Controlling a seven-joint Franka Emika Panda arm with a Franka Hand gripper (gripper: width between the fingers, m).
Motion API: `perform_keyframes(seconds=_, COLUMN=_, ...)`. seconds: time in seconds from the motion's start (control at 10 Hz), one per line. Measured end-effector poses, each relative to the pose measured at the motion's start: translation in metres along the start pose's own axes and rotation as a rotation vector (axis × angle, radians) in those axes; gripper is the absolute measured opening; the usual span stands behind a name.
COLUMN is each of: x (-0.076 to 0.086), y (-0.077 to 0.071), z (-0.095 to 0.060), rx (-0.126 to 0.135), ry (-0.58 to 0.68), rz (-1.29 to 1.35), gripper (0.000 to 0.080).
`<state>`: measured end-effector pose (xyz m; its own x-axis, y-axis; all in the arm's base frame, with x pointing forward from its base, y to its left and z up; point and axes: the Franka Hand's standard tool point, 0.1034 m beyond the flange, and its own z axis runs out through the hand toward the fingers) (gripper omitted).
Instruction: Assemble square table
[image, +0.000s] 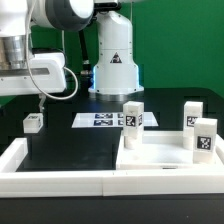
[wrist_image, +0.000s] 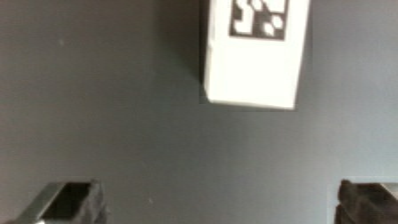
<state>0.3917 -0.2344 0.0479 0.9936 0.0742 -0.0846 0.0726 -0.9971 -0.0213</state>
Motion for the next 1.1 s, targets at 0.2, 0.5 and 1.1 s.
perform_keyframes(seconds=0.2, x=0.001, y=-0.001, z=0.0, rx=0.0, ry=0.0, rz=-0.004, gripper=0.0649)
perform_keyframes(seconds=0.5, x=-0.005, y=-0.006, z=0.005, rx=0.005, ry=-0.012, rz=0.031, gripper=0.0649)
perform_keyframes(seconds=1.1, x=-0.007, y=-0.024, z=0.018, rx=0.064, ry=-0.211, rz=0.045, gripper=0.0649)
